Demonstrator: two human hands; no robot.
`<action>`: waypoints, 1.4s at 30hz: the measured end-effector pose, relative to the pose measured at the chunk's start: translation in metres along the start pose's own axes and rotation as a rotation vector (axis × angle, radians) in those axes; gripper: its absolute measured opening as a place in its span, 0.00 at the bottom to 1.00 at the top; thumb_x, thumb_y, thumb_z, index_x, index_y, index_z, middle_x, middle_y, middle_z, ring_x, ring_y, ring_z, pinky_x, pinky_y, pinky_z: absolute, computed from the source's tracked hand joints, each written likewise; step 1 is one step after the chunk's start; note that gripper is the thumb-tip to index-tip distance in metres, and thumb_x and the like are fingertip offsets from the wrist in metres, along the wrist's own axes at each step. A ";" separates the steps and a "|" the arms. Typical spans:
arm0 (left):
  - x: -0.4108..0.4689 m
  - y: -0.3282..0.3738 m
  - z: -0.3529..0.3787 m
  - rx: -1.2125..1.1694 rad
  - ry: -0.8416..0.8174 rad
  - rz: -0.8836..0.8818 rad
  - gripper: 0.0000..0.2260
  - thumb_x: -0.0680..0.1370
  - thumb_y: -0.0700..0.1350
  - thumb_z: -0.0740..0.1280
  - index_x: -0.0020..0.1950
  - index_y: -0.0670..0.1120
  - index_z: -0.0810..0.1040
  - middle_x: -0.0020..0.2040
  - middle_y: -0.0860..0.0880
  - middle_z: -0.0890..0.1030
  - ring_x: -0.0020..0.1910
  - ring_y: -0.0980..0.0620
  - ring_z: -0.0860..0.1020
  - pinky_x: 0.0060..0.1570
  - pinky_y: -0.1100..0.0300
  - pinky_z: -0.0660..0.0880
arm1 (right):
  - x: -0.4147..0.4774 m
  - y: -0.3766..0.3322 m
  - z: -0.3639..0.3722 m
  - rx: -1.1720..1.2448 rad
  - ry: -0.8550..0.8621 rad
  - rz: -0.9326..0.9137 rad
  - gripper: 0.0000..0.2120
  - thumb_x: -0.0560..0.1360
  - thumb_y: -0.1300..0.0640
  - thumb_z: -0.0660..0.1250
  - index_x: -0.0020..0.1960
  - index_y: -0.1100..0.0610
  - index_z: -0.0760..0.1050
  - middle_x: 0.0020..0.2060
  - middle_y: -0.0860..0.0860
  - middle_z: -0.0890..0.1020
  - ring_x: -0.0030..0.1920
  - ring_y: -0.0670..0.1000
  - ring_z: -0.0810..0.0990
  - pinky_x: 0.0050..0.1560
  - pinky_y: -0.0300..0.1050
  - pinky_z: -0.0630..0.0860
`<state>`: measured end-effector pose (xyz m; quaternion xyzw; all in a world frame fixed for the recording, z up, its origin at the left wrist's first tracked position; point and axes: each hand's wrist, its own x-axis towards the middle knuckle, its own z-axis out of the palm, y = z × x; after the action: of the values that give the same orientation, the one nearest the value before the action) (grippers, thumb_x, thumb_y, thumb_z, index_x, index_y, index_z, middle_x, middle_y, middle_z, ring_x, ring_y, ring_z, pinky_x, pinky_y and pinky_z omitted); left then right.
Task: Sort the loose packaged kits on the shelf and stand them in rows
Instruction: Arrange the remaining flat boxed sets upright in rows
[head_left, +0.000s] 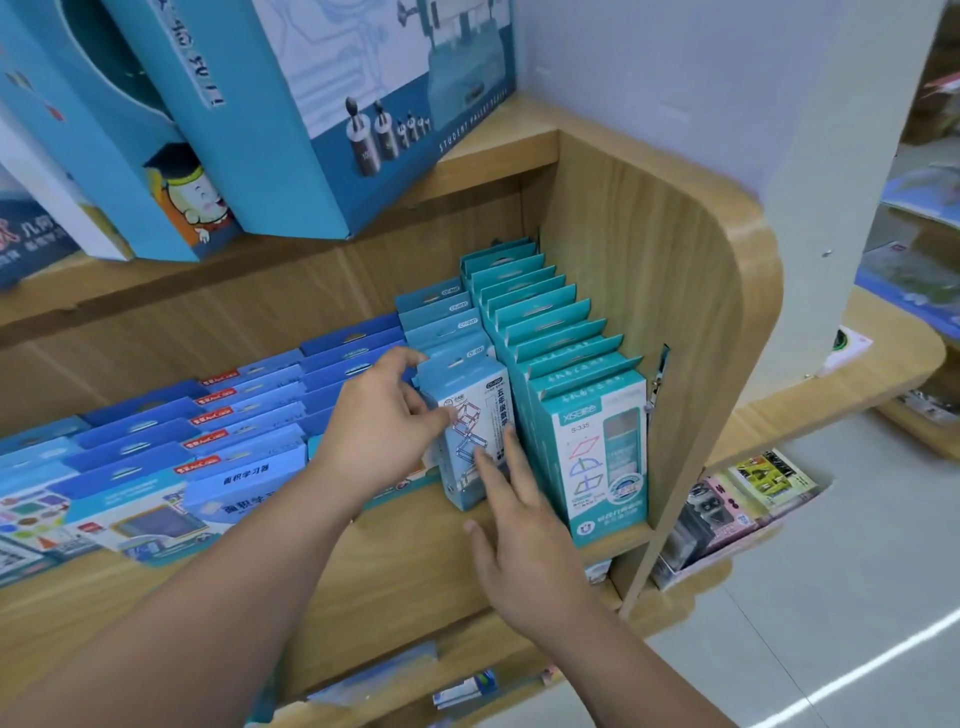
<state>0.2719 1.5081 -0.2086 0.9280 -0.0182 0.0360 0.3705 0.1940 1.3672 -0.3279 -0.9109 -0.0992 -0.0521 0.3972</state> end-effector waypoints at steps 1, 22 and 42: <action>0.000 -0.001 0.000 0.002 -0.024 0.004 0.18 0.73 0.44 0.75 0.58 0.54 0.72 0.33 0.49 0.83 0.32 0.51 0.82 0.36 0.51 0.80 | -0.001 0.000 0.001 -0.007 0.012 -0.014 0.34 0.81 0.49 0.62 0.81 0.43 0.49 0.78 0.37 0.33 0.75 0.49 0.66 0.68 0.45 0.72; 0.028 -0.025 -0.005 0.496 0.158 0.360 0.27 0.70 0.52 0.78 0.67 0.48 0.77 0.52 0.44 0.78 0.55 0.41 0.76 0.51 0.51 0.74 | 0.031 -0.002 0.007 -0.122 -0.069 -0.014 0.34 0.82 0.53 0.59 0.82 0.44 0.44 0.75 0.37 0.27 0.81 0.49 0.37 0.79 0.49 0.55; -0.093 -0.115 -0.077 0.410 0.318 0.246 0.17 0.76 0.51 0.68 0.61 0.46 0.80 0.57 0.48 0.78 0.57 0.46 0.75 0.57 0.51 0.73 | 0.013 -0.026 0.019 0.071 0.076 -0.097 0.23 0.76 0.52 0.69 0.70 0.50 0.72 0.70 0.48 0.68 0.70 0.49 0.69 0.68 0.36 0.62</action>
<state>0.1825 1.6450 -0.2390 0.9571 -0.0646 0.2287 0.1660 0.2015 1.4001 -0.3203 -0.8877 -0.1301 -0.1022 0.4296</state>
